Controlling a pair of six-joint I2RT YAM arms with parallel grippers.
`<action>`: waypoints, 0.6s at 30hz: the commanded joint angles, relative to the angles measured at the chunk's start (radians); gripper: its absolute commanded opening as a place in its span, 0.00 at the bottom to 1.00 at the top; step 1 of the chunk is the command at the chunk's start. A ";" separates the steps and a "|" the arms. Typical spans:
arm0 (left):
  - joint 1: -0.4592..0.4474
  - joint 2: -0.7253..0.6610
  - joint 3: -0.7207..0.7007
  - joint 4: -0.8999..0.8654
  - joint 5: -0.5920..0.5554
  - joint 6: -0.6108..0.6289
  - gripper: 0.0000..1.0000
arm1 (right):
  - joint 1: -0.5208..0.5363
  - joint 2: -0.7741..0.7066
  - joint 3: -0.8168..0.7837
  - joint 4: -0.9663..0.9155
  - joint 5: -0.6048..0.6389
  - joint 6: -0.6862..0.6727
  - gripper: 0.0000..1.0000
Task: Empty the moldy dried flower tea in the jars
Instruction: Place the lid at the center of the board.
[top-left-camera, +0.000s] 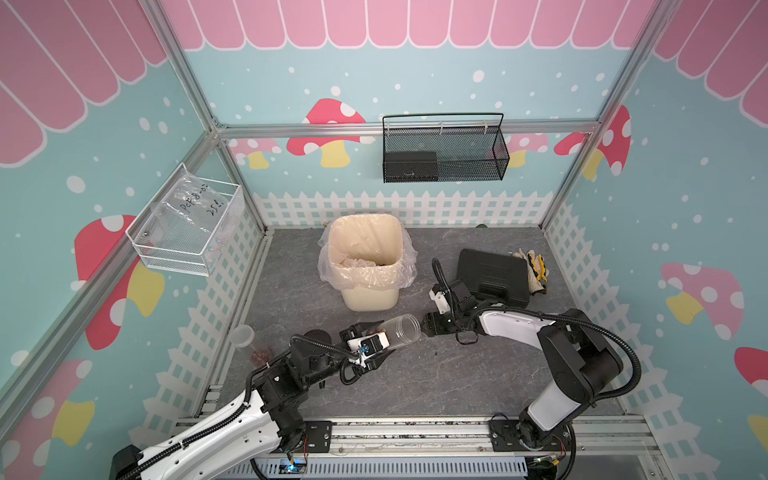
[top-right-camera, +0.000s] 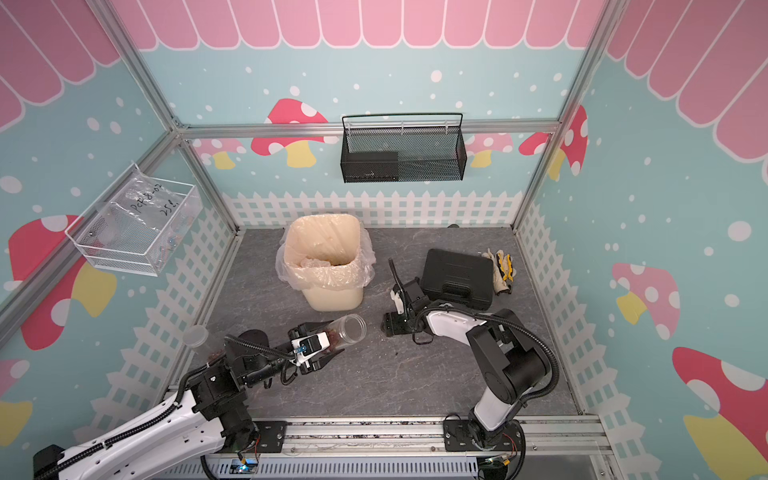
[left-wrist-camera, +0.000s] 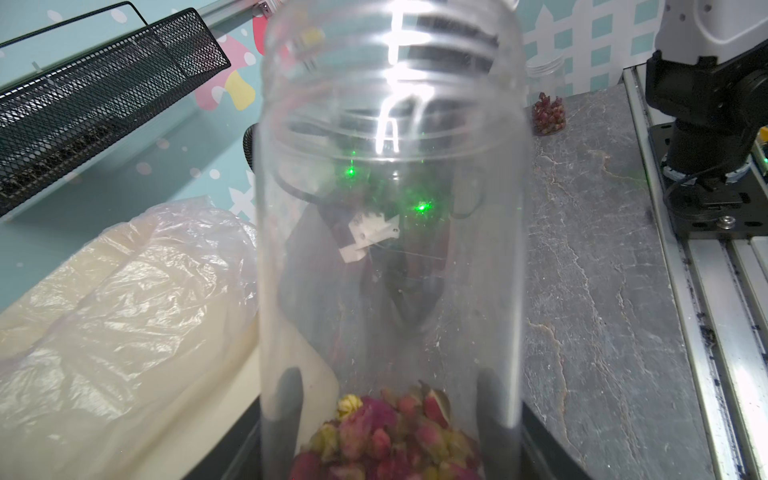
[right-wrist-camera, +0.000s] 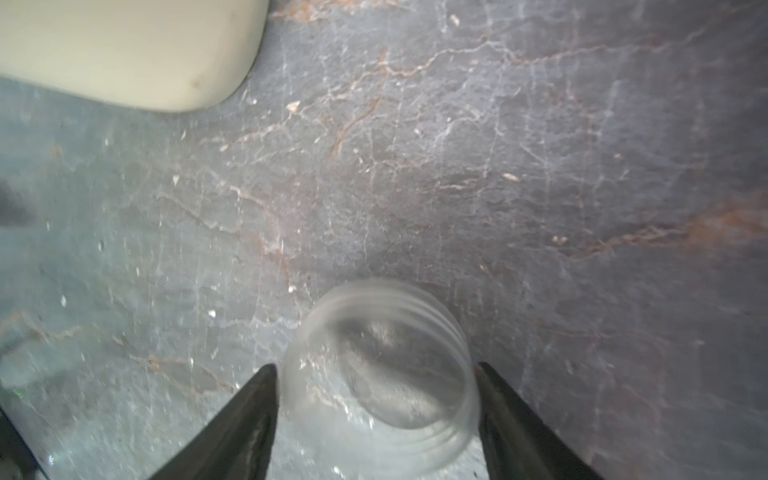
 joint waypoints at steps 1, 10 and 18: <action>-0.004 -0.015 0.020 -0.033 -0.021 0.030 0.21 | 0.001 -0.048 -0.027 -0.049 0.006 0.006 0.80; -0.004 -0.025 0.022 -0.038 -0.060 0.045 0.21 | 0.000 -0.191 -0.018 -0.126 0.036 -0.013 0.85; -0.004 -0.068 0.097 -0.132 -0.214 0.068 0.21 | 0.000 -0.540 -0.038 -0.128 0.113 -0.101 0.88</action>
